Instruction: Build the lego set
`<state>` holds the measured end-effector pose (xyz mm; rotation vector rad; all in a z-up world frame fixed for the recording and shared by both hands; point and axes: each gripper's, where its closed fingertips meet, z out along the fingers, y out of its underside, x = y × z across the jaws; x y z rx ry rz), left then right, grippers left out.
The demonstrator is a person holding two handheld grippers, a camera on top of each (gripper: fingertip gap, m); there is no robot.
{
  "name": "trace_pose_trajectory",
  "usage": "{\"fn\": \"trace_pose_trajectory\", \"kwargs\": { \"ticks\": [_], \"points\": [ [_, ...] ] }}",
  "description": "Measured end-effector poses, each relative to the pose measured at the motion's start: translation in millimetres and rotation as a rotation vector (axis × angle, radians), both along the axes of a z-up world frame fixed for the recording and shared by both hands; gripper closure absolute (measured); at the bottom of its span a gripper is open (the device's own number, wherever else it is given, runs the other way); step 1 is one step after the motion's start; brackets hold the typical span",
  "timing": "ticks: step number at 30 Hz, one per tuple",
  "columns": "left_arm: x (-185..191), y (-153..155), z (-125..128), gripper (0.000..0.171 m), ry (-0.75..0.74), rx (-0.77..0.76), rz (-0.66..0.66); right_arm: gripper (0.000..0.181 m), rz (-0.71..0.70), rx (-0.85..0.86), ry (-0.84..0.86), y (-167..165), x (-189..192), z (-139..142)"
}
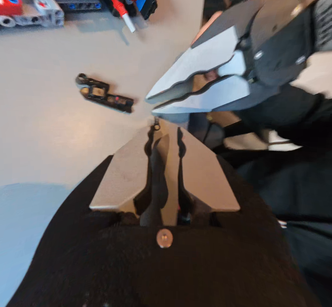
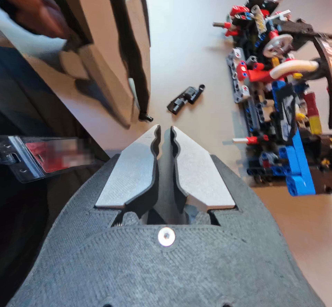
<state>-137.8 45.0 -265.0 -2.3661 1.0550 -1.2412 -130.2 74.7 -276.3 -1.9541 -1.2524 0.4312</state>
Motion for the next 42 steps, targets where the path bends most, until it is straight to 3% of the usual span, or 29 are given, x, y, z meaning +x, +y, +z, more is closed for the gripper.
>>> {"fn": "trace_pose_trajectory", "kwargs": {
  "ticks": [2, 5, 7, 12, 16, 19, 28, 35, 42],
  "points": [
    [11.2, -1.4, 5.2, 0.147, -0.081, -0.064, 0.051, 0.174, -0.101, -0.002, 0.002, 3.4, 14.5, 0.6],
    [13.0, 7.5, -2.1, 0.155, -0.077, -0.055, 0.117, 0.176, -0.256, 0.008, 0.071, 5.2, 38.9, 9.1],
    [9.1, 6.5, 2.2, 0.142, -0.090, -0.046, 0.107, 0.176, -0.312, -0.012, 0.123, -1.4, 48.9, 11.6],
    [-24.7, 35.8, 10.7, 0.133, 0.038, 0.222, 0.078, 0.169, -0.313, -0.048, 0.182, -28.5, 50.9, 13.0],
    [-33.4, 64.6, 19.1, 0.135, 0.096, 0.443, -0.090, 0.162, -0.311, -0.057, 0.188, -33.9, 38.8, 8.8],
    [-27.2, 68.7, 23.3, 0.137, 0.050, 0.477, -0.253, 0.156, -0.310, -0.060, 0.191, -32.9, 28.2, 7.7],
    [-13.5, 67.1, 15.2, 0.151, 0.060, 0.588, -0.573, 0.165, -0.337, -0.033, 0.128, -19.7, 22.0, 0.8],
    [-14.6, 77.2, 4.0, 0.155, 0.156, 0.711, -0.689, 0.175, -0.313, -0.019, 0.109, -18.1, 21.9, 0.5],
    [-13.0, 83.4, 0.0, 0.149, 0.144, 0.656, -0.722, 0.176, -0.264, -0.040, 0.140, -16.6, 20.9, 0.8]
  ]
}}
